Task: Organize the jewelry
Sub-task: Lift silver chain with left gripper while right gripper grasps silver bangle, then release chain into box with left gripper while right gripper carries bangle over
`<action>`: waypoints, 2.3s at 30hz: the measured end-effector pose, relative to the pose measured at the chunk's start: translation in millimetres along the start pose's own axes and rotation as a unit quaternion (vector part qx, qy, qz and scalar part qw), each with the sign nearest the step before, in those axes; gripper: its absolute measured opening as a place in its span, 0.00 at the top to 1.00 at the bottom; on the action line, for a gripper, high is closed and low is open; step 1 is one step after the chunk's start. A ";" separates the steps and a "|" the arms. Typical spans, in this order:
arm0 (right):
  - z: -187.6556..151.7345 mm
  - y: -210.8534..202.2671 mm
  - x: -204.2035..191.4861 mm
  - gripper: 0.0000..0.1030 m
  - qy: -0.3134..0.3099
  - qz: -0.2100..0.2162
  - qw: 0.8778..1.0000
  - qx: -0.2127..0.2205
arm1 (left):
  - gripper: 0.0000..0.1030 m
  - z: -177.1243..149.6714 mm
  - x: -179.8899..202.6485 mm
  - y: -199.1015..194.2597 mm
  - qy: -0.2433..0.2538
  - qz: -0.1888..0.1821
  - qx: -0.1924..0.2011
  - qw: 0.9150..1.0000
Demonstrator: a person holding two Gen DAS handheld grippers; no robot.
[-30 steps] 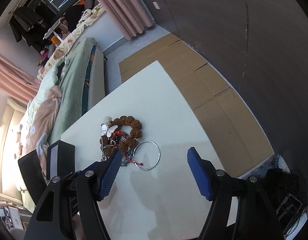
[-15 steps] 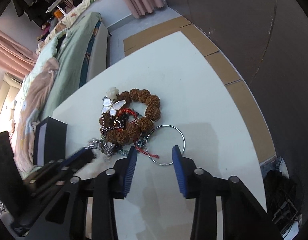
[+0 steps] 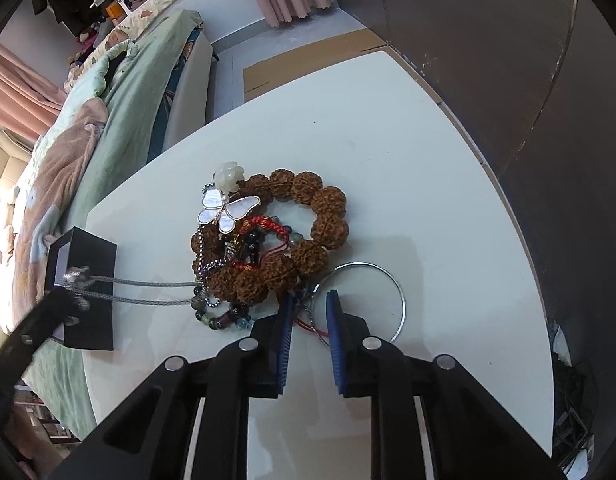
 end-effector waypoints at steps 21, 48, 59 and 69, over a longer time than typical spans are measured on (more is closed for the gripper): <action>-1.9 -70.4 -4.6 0.97 0.028 0.101 0.991 0.082 | 0.91 36.9 -3.2 -82.8 -0.018 -0.026 0.092 0.995; 20.5 -121.8 -35.6 0.97 0.029 0.200 0.969 0.145 | 0.91 106.8 50.7 -175.6 0.044 -0.007 0.184 0.982; 24.3 -129.1 -34.1 0.97 0.032 0.222 0.963 0.150 | 0.91 122.1 83.5 -220.9 0.068 -0.003 0.221 0.973; 26.7 -129.2 -39.0 0.97 0.032 0.234 0.960 0.149 | 0.91 139.9 89.9 -261.7 0.079 0.017 0.251 0.965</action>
Point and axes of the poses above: each gripper's, at about its wrist camera, not at the fingertips, and y roughly the way its jaws point, x to its right, z to its top, the point moved 7 cm from there along y, roughly the way its jaws point
